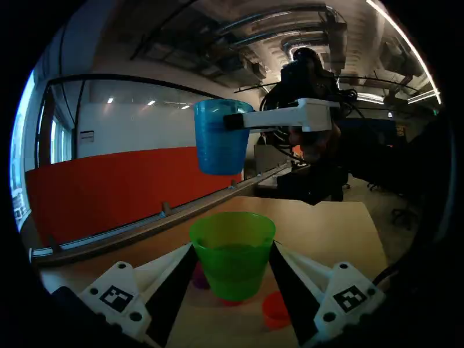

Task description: Pour water

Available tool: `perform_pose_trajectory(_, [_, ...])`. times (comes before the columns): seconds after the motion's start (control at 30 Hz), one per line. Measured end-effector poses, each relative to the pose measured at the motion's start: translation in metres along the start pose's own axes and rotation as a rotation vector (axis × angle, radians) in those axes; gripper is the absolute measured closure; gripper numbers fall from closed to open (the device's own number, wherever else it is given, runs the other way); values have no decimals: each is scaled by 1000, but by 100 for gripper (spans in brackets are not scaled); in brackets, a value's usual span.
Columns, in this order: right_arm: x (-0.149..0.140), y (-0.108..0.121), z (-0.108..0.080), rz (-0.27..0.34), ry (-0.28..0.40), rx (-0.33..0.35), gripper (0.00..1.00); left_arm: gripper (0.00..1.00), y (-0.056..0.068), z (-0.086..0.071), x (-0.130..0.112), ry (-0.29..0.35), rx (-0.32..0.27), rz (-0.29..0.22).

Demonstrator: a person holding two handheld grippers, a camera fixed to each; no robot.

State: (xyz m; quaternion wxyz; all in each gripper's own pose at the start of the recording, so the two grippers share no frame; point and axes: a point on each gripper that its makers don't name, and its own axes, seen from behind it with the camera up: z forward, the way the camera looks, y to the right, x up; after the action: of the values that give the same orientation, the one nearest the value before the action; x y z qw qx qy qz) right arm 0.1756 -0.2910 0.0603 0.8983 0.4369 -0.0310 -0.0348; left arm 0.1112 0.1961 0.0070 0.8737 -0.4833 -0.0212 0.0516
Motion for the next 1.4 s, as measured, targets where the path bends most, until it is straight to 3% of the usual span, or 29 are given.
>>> perform_pose_trajectory(0.5, [-9,7,-11,-8,-6,-17,10,17,-3,-5,-9,-25,12,-5])
perform_pose_trajectory(1.4, [-72,14,-57,-41,-113,-26,10,17,-16,-15,-56,-189,39,7])
